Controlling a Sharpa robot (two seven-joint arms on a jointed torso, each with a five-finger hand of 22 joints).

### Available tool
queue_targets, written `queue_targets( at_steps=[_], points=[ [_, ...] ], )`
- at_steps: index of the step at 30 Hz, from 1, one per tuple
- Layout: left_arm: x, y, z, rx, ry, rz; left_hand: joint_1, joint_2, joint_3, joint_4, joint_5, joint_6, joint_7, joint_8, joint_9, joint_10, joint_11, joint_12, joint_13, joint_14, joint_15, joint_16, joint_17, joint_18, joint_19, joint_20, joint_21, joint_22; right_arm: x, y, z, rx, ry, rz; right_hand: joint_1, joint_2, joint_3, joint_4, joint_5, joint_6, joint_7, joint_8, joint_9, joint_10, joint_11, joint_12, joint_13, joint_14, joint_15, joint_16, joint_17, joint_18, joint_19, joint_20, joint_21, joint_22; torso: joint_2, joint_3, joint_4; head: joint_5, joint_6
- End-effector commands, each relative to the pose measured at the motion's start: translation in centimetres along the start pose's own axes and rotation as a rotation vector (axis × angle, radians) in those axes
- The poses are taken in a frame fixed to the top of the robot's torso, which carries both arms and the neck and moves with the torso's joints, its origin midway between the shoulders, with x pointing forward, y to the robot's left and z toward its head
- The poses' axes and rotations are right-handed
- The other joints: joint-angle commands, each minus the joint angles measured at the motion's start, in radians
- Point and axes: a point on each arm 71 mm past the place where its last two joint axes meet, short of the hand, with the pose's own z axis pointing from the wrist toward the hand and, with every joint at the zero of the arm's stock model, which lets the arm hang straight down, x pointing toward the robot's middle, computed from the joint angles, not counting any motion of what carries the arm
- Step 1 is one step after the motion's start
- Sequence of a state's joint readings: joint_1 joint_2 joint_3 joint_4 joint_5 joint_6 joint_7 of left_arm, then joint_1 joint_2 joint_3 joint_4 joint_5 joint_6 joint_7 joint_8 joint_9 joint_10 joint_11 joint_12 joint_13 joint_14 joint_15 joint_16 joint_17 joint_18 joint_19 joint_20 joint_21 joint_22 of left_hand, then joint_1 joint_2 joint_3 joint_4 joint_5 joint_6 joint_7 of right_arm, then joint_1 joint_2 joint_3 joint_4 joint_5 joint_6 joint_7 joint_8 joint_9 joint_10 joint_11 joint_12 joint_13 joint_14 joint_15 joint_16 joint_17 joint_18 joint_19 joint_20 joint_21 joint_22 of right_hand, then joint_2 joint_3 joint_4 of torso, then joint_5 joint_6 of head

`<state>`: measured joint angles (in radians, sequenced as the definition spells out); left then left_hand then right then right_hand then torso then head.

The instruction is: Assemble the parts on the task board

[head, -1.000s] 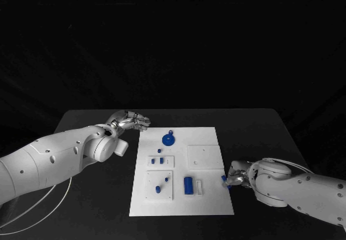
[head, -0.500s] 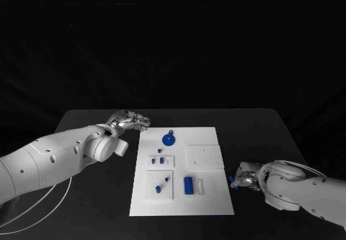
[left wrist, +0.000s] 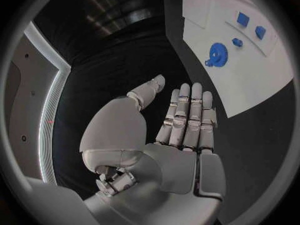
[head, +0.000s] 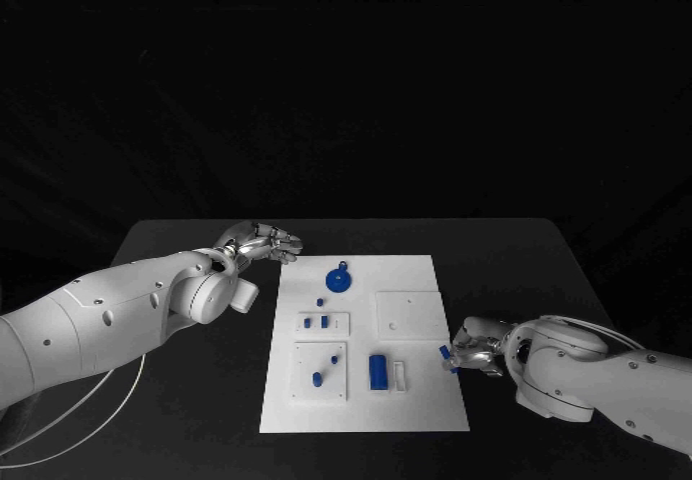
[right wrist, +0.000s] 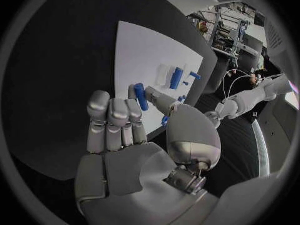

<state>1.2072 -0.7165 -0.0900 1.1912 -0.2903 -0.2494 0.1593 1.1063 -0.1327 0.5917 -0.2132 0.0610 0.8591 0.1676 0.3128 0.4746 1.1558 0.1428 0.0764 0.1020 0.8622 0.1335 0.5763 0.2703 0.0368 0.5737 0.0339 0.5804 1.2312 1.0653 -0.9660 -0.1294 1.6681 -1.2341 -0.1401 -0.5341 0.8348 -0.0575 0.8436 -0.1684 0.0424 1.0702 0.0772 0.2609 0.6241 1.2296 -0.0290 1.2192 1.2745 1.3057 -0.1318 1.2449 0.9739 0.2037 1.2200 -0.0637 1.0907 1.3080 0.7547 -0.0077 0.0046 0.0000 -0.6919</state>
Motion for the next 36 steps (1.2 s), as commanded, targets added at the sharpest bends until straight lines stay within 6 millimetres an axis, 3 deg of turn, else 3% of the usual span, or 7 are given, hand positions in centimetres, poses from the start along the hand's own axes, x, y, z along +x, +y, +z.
queue_targets(
  at_steps=[1,4,15,24,36],
  points=[
    [0.3,-0.1,0.1,0.005,0.018,-0.007,-0.010,-0.001,-0.003,0.004,-0.005,-0.007,-0.002,0.003,-0.002,-0.004,-0.001,0.000,-0.001,0.006,0.003,-0.005,0.001,-0.003,0.000,0.003,-0.007,0.002,0.6,1.4,0.5,-0.039,0.050,0.065,-0.005,0.006,0.005,0.000,0.007,0.010,0.001,0.003,-0.001,0.008,-0.003,-0.002,0.000,0.005,-0.003,-0.004,-0.001,0.058,-0.001,0.006,0.007,0.016,0.001,-0.0005,-0.0009,0.005,-0.004],
    [0.6,-0.2,0.1,0.007,0.025,-0.008,-0.011,-0.001,-0.003,0.004,-0.005,-0.007,-0.002,0.003,-0.002,-0.004,-0.001,0.000,-0.001,0.006,0.003,-0.005,0.001,-0.003,0.000,0.003,-0.007,0.002,1.1,2.7,0.9,-0.062,0.059,0.064,-0.008,0.006,0.005,-0.002,0.007,0.010,0.001,0.002,-0.002,0.009,-0.003,-0.001,0.001,0.005,-0.004,-0.004,-0.001,0.058,-0.001,0.006,0.007,0.016,0.001,-0.0015,-0.0006,0.009,-0.004],
    [0.9,-0.3,0.3,0.010,0.030,-0.009,-0.012,-0.001,-0.004,0.005,-0.005,-0.007,-0.002,0.003,-0.002,-0.004,-0.001,0.000,-0.002,0.006,0.004,-0.006,0.003,-0.003,0.000,0.003,-0.008,0.002,3.1,4.8,2.4,-0.077,0.089,0.052,-0.009,0.009,0.007,-0.011,0.007,0.009,0.001,0.001,-0.004,0.007,-0.003,-0.003,0.000,0.004,-0.004,-0.005,-0.002,0.058,-0.001,0.005,0.008,0.016,0.001,0.0002,0.0013,0.013,-0.005],
    [0.9,-0.3,0.2,0.010,0.031,-0.009,-0.013,-0.002,-0.005,0.006,-0.005,-0.007,-0.002,0.003,-0.002,-0.004,-0.001,-0.001,-0.002,0.006,0.004,-0.007,0.004,-0.003,0.000,0.003,-0.008,0.003,4.3,5.2,2.9,-0.067,0.123,0.036,-0.012,0.013,0.007,-0.015,0.007,0.009,0.002,0.001,-0.005,0.006,-0.003,-0.004,-0.001,0.004,-0.004,-0.005,-0.002,0.058,-0.001,0.005,0.008,0.016,0.001,0.0002,-0.0004,0.014,-0.008],
    [0.7,-0.3,0.2,0.007,0.030,-0.009,-0.014,-0.002,-0.006,0.008,-0.005,-0.007,-0.002,0.004,-0.002,-0.004,-0.001,0.000,-0.002,0.005,0.004,-0.008,0.005,-0.003,0.000,0.003,-0.009,0.003,4.4,4.9,3.2,-0.046,0.138,0.009,-0.015,0.015,0.007,-0.021,0.007,0.009,0.002,0.000,-0.006,0.004,-0.002,-0.006,-0.002,0.005,-0.004,-0.005,-0.002,0.058,-0.002,0.005,0.008,0.016,0.001,-0.0012,-0.0002,0.017,-0.013]
  ],
)
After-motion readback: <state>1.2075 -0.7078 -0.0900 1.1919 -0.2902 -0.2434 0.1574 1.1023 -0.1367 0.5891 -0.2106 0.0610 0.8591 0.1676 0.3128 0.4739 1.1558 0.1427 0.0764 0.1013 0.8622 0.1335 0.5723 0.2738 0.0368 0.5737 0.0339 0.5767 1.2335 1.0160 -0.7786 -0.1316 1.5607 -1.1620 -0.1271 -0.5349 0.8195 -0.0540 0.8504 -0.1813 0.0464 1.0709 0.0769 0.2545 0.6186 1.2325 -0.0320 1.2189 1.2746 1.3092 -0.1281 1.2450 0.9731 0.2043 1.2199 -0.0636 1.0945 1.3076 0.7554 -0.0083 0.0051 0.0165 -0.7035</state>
